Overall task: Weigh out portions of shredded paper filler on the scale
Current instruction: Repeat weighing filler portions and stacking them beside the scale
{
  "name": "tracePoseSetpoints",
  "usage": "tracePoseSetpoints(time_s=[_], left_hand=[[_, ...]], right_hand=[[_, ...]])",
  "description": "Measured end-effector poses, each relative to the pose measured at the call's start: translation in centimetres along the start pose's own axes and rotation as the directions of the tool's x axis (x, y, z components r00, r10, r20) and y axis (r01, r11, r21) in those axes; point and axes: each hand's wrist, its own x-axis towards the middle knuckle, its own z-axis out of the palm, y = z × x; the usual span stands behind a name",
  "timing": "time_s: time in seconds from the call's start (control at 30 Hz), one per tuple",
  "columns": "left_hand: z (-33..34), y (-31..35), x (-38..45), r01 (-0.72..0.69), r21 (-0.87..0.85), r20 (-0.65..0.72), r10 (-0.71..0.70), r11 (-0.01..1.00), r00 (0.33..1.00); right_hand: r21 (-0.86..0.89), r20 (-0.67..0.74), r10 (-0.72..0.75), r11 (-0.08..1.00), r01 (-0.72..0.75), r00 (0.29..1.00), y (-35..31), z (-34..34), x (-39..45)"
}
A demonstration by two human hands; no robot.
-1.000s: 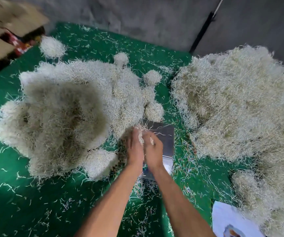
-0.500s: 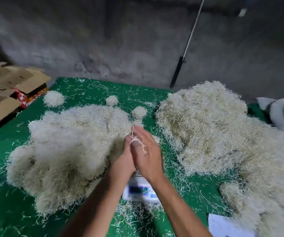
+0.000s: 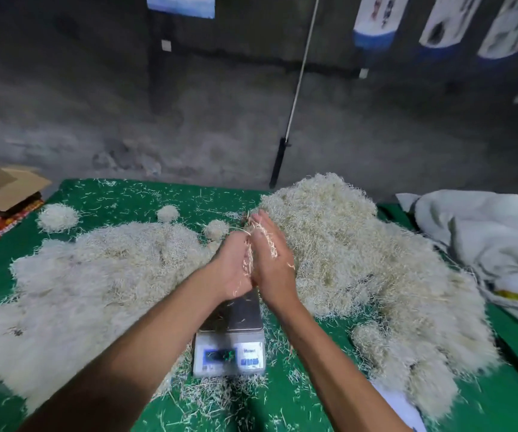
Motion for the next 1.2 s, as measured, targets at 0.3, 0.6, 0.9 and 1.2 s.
tracePoseSetpoints(time_s=[0.3, 0.6, 0.9, 1.2], left_hand=[[-0.4, -3.5, -1.4, 0.094, -0.086, -0.001, -0.094, 0.992, 0.996], [-4.7, -5.8, -0.9, 0.027, -0.463, -0.157, -0.112, 0.886, 0.981], [-17.4, -4.4, 1.3, 0.072, -0.385, -0.504, -0.275, 0.920, 0.819], [-21.3, 4.0, 2.1, -0.237, -0.548, -0.409, -0.010, 0.802, 0.912]], right_hand=[[-0.009, -0.034, -0.124, 0.992, 0.124, 0.992, -0.9, 0.6, -1.0], [-0.251, 0.073, 0.172, 0.956, -0.149, 0.982, 1.9, 6.8, -2.1], [-0.334, 0.732, 0.240, 0.942, 0.029, 0.638, 6.8, 10.6, -6.9], [-0.142, 0.381, 0.243, 0.969, -0.204, 0.892, 5.3, 17.3, 4.2]])
